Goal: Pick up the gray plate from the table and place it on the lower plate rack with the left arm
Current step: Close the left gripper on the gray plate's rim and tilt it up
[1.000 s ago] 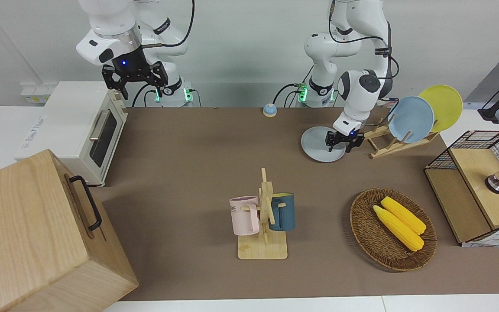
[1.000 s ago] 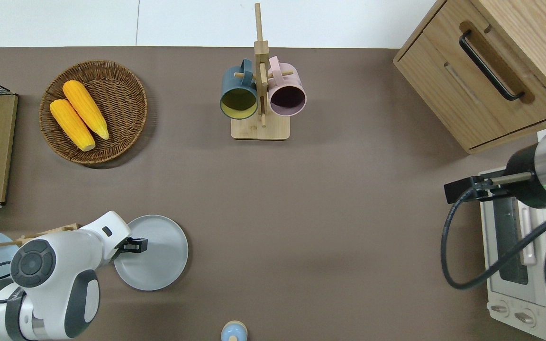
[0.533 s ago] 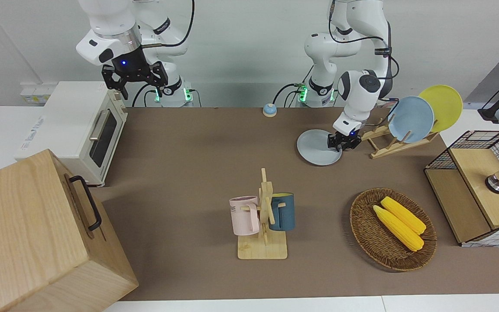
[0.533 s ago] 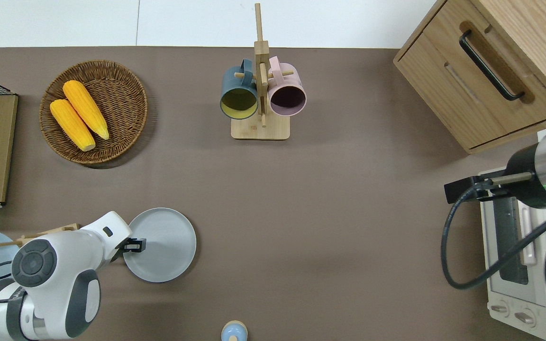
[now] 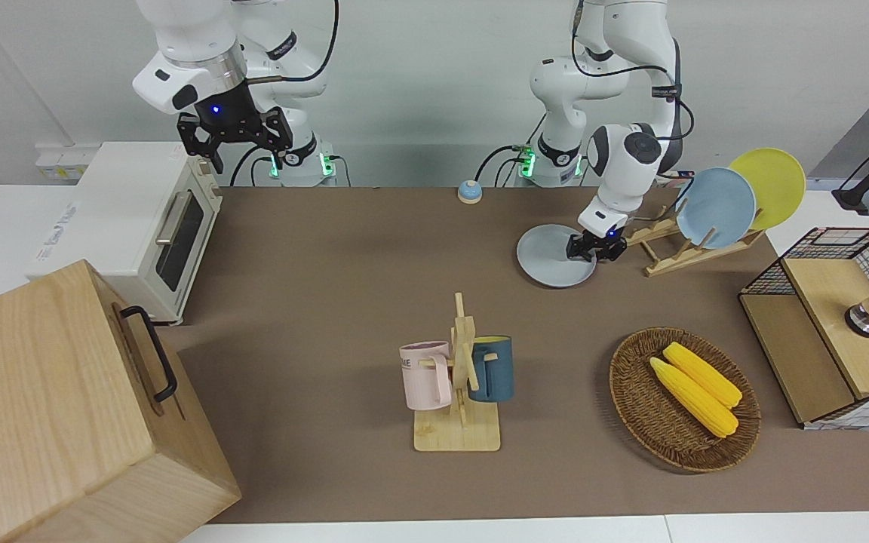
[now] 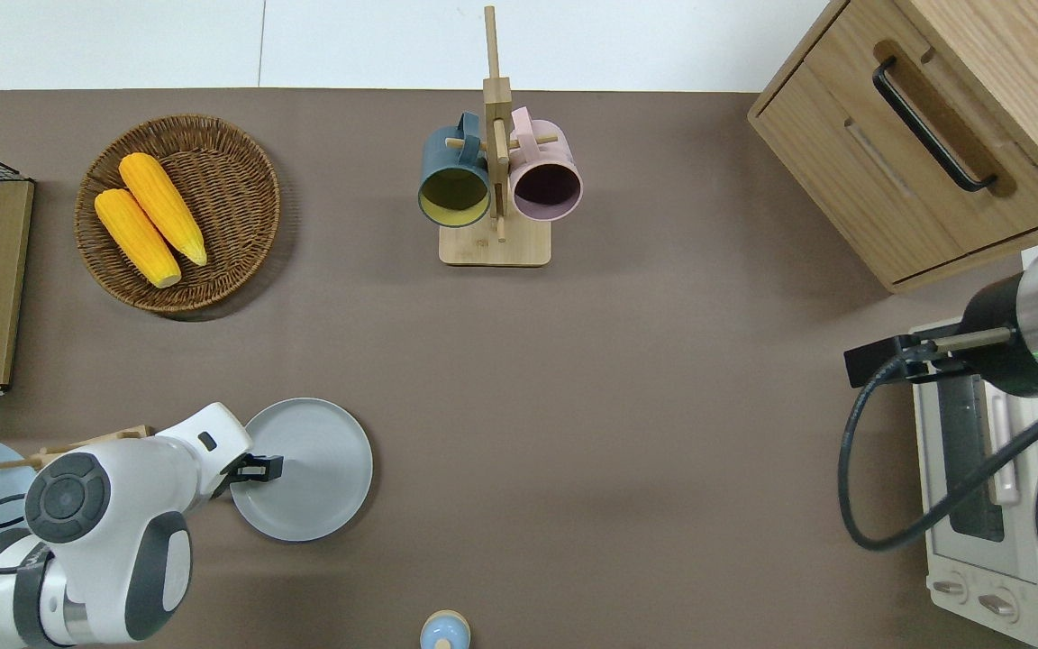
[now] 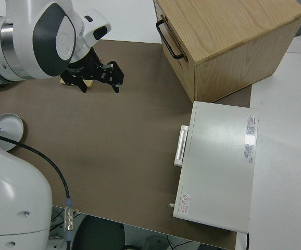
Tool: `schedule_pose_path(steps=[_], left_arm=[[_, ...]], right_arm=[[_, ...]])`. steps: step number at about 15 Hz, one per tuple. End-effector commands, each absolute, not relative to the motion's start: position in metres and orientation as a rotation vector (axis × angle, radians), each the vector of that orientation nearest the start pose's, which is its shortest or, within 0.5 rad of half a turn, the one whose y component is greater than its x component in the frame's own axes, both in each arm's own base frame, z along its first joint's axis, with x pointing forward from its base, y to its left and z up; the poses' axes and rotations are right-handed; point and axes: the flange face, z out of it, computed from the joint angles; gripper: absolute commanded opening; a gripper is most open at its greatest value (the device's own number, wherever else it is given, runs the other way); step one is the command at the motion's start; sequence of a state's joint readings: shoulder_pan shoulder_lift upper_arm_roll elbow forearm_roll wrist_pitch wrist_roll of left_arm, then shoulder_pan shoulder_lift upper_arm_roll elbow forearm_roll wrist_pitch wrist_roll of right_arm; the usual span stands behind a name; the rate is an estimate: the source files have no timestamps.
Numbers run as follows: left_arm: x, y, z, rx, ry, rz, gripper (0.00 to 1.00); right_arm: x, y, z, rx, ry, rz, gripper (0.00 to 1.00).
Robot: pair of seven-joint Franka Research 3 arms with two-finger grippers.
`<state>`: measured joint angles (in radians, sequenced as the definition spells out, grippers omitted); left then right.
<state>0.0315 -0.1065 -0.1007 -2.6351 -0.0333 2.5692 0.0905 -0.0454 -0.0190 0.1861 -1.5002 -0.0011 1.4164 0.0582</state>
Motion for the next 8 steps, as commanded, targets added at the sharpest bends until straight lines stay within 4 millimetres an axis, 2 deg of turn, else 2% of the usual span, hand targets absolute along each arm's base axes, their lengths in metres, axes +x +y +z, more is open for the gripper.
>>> schedule_pose_path(steps=[1, 4, 8], left_arm=[[0.437, -0.022, 0.304, -3.15, 0.245, 0.028, 0.0], [0.45, -0.024, 0.339, -3.158, 0.25, 0.081, 0.0], [0.457, -0.024, 0.375, -3.177, 0.234, 0.119, 0.0]], right_arm=[[0.525, 0.075, 0.657, -3.139, -0.124, 0.112, 0.99], [0.525, 0.075, 0.657, -3.139, -0.124, 0.112, 0.987], [0.525, 0.075, 0.657, -3.139, -0.124, 0.112, 0.99]])
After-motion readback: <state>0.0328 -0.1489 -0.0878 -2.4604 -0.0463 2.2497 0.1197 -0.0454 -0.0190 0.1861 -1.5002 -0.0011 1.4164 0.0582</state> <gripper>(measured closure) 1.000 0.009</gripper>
